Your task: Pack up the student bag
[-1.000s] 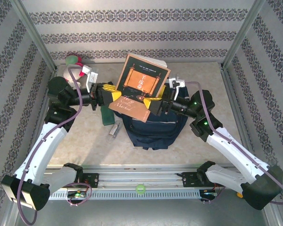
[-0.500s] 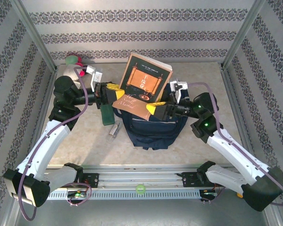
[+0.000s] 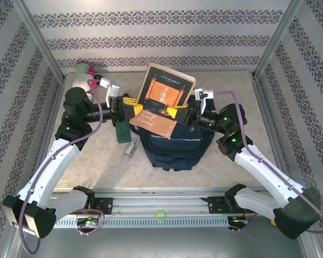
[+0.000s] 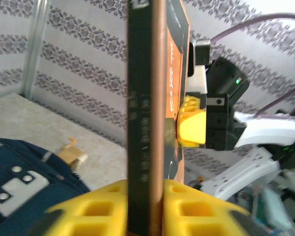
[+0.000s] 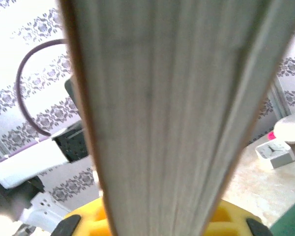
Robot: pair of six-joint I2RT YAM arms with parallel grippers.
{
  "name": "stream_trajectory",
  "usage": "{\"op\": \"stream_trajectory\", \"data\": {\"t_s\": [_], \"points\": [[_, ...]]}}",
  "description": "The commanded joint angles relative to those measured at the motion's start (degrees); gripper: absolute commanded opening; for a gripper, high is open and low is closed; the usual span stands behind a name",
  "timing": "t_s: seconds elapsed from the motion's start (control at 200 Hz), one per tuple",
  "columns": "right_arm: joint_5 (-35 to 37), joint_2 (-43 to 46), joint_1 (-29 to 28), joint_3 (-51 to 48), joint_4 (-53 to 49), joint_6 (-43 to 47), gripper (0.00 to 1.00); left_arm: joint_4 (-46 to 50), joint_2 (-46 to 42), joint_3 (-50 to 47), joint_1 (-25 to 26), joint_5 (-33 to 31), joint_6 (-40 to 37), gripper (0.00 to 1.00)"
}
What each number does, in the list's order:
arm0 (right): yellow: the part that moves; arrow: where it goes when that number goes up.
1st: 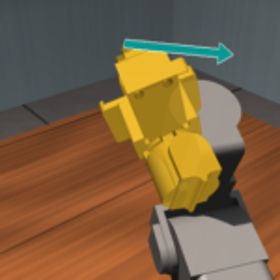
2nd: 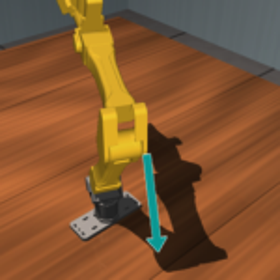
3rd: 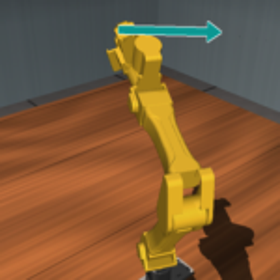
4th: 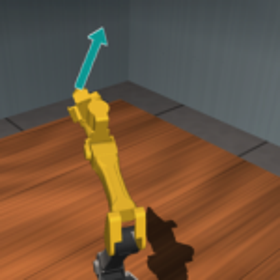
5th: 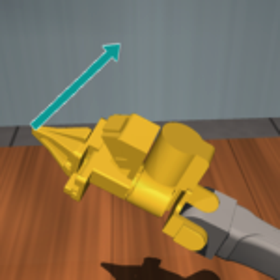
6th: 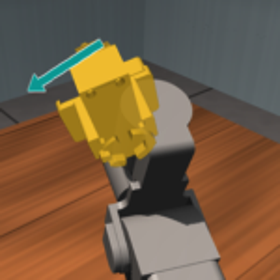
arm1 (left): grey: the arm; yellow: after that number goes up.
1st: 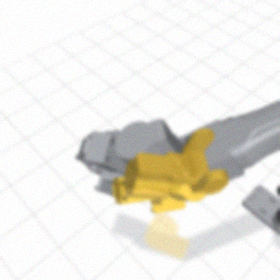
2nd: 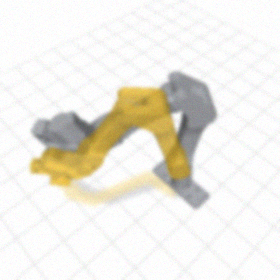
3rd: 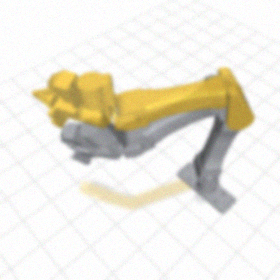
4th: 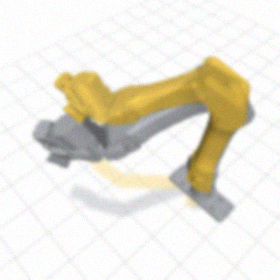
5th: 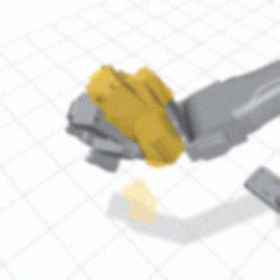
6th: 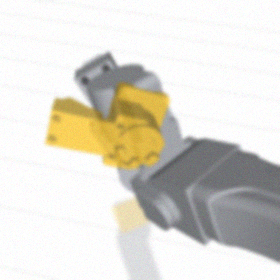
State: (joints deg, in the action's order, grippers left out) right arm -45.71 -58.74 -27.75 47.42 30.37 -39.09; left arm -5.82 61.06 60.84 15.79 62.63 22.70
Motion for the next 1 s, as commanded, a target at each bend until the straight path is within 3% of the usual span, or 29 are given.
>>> {"op": "stream_trajectory", "data": {"t_s": [0.0, 0.08, 0.245, 0.33, 0.435, 0.6, 0.789, 0.909, 0.994], "points": [[1.64, 5.16, 4.62, -2.86, -6.13, 10.53, 0.0, 9.38, -4.16, -0.08, 0.14, -7.7, -12.86, 0.46], [2.71, 7.62, 5.06, -2.26, -17.95, 22.1, 0.0, 15.14, -6.21, -0.84, 0.25, -11.53, -21.38, 0.6], [6.32, 7.89, 3.52, 3.29, -43.77, 51.77, 0.0, 30.37, -6.89, 1.65, 1.25, -17.71, -39.15, 0.71], [10.89, 7.01, 0.45, 5.74, -54.29, 65.9, 0.0, 38.3, -5.67, 4.21, 4.19, -21.68, -48.94, 0.75], [19.56, 5.12, -4.79, 8.21, -62.35, 78.09, 0.0, 45.81, -3.37, 6.73, 9.81, -27.19, -58.97, 0.88], [23.92, 1.5, -9.21, 11.34, -66.98, 84.62, 0.0, 48.47, 0.09, 7.85, 18.62, -36.3, -64.26, 0.92], [23.58, -1.32, -11.87, 13.56, -67.44, 86.26, 0.0, 43.6, 2.46, 6.67, 21.74, -35.42, -61.56, 0.91], [22.99, -2.75, -12.4, 15.35, -68.08, 86.13, 0.0, 40.89, 4.27, 7.05, 23.78, -35.3, -59.66, 0.87], [22.27, -3.07, -12.38, 16.23, -67.79, 86.08, 0.0, 39.5, 5.69, 7.85, 25.11, -34.21, -58.05, 0.73]]}}
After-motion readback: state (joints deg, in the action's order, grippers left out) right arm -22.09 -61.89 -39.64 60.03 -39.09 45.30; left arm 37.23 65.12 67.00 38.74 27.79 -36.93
